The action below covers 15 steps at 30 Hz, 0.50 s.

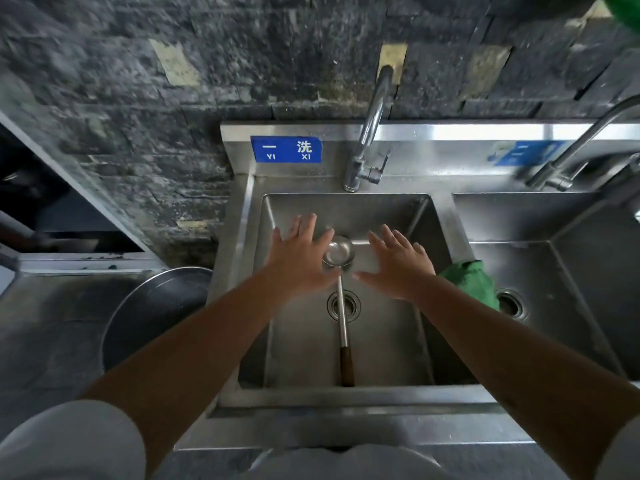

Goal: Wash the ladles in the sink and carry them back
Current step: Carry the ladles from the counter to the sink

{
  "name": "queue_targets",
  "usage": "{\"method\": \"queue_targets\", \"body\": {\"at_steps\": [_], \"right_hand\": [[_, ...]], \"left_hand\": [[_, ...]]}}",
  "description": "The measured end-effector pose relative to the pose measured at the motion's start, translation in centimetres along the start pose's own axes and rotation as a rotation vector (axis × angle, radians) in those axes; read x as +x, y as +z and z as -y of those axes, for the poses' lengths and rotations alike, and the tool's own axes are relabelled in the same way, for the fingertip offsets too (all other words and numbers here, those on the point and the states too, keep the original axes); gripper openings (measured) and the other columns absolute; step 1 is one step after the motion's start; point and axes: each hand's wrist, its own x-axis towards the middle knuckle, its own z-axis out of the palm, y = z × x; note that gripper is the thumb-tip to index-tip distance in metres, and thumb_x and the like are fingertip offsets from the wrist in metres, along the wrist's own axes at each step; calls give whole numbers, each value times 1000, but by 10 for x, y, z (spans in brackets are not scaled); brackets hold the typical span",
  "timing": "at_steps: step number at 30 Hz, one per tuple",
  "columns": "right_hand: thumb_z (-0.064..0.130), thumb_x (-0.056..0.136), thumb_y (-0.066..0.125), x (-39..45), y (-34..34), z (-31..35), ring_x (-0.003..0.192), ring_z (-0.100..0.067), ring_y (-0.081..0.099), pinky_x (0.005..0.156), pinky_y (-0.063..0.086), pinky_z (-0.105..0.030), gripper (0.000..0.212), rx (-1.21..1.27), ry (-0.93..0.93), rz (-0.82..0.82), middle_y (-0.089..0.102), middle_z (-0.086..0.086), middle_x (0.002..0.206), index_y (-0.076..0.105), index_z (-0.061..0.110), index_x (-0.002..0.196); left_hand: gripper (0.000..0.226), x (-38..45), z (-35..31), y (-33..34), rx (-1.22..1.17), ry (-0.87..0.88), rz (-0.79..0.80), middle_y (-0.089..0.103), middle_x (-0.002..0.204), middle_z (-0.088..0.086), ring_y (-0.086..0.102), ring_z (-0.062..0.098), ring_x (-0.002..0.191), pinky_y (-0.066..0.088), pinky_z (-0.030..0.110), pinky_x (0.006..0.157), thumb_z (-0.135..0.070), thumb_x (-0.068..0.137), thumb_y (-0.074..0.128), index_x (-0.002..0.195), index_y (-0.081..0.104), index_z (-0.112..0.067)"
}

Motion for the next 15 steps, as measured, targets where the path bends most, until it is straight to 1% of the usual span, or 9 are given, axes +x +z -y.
{"method": "queue_targets", "body": {"at_steps": [3,9,15], "right_hand": [[79,77,44,-21,-8,-2,151,-23,-2,118,11,-52,97,-29,-35,2,-6,0,164,6,33,154],[81,77,41,-58,-16,-12,151,-22,-3,118,10,-53,97,-63,-96,5,-7,0,164,6,33,155],[81,74,45,-75,-18,-20,151,-22,2,116,15,-55,94,-76,-163,-31,1,0,164,15,37,151]], "left_hand": [[84,-23,-11,-17,6,-30,-15,-6,163,9,-3,33,150,8,61,114,-75,83,30,153,9,-34],[86,-54,-34,-29,53,-80,-25,-4,163,10,-1,34,150,9,59,114,-79,81,23,153,6,-36],[88,-81,-53,-30,-15,-182,-32,-7,163,8,-5,32,150,9,63,114,-79,78,26,152,7,-37]]}}
